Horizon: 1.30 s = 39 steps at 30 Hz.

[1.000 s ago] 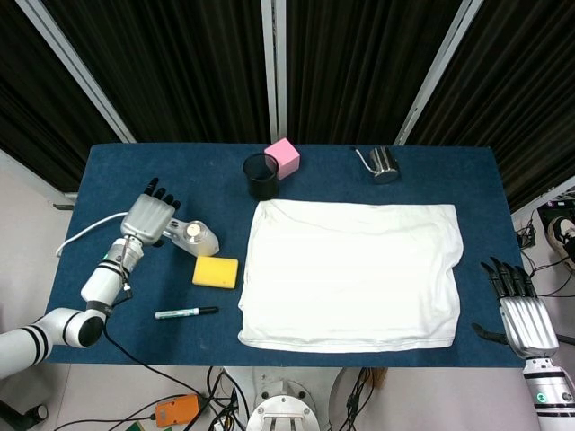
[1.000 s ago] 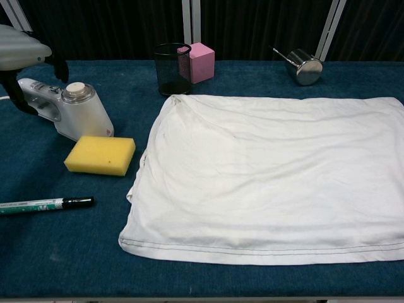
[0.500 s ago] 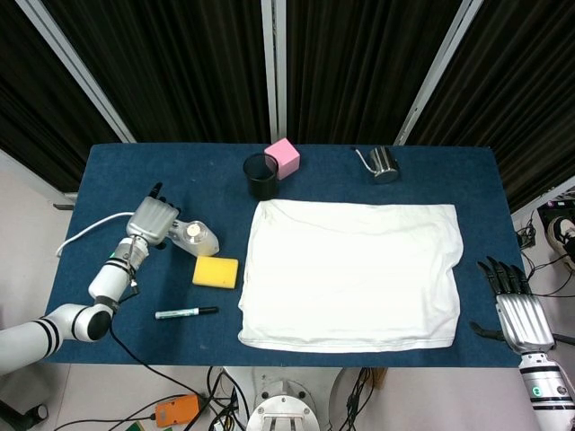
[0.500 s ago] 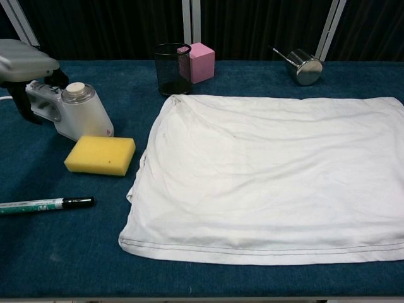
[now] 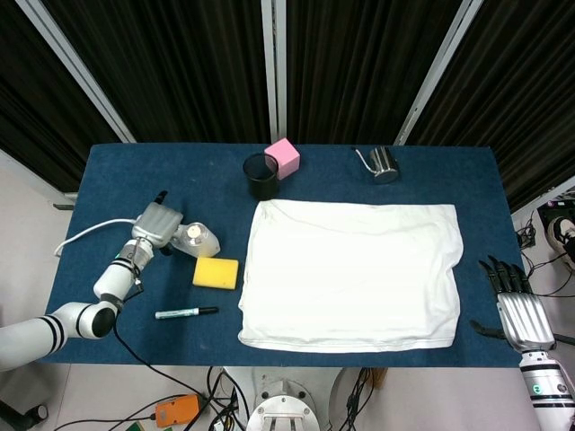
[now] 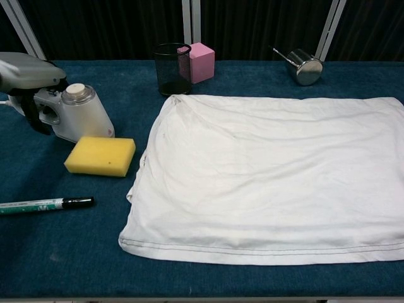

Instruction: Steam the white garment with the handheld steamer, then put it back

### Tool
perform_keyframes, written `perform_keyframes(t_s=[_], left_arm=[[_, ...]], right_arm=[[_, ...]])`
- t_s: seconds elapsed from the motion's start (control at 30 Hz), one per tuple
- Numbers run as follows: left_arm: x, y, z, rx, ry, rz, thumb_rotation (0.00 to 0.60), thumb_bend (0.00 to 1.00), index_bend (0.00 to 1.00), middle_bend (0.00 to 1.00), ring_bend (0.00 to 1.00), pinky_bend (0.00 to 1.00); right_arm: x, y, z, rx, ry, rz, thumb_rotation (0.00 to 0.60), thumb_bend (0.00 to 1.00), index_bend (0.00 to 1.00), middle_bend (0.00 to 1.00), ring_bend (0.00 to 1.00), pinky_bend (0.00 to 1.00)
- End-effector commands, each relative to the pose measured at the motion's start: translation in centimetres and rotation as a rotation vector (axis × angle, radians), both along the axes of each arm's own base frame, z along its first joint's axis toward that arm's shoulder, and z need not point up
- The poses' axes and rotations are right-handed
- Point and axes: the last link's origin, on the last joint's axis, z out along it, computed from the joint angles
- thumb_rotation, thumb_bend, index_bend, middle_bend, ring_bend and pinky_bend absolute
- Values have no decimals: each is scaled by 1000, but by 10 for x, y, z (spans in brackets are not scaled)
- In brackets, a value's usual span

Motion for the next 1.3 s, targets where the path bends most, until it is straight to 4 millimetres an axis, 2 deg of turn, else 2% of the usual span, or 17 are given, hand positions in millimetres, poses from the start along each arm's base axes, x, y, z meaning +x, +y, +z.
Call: perform_keyframes(t_s=[0.03, 0.57, 0.6, 0.73, 0.83, 1.03, 1.17, 1.3], left_arm=[[-1, -1, -1, -17, 8, 10, 600, 55, 630, 636, 546, 0], [-2, -9, 4, -100, -99, 152, 600, 303, 833, 874, 760, 1], [-3, -9, 6, -96, -103, 154, 600, 315, 841, 884, 769, 23], [-3, -10, 15, -63, -135, 153, 600, 345, 850, 905, 792, 273], [-1, -11, 24, -35, -167, 139, 600, 354, 850, 906, 792, 379], [20, -14, 40, -13, -240, 74, 600, 422, 850, 906, 792, 578], [47, -17, 36, -61, -248, 14, 600, 427, 850, 903, 791, 593], [83, -17, 17, -139, -235, -36, 600, 419, 850, 901, 789, 593]], right_arm=[[-1, 0, 0, 0, -2, -1, 600, 240, 0, 50, 0, 36], [-4, 1, 4, -23, -12, -8, 600, 240, 0, 50, 0, 36], [-4, 1, 5, -25, -11, -7, 600, 240, 0, 50, 0, 36], [-3, 2, 4, -21, -10, -7, 600, 240, 0, 49, 0, 35], [-2, 2, 2, -11, -9, -2, 600, 240, 0, 50, 0, 36], [4, 1, -1, 1, -6, 20, 600, 240, 0, 50, 0, 38], [8, 0, -4, 27, 16, 40, 600, 240, 0, 50, 0, 42], [15, 0, -14, 100, 57, 78, 600, 240, 0, 50, 0, 53]])
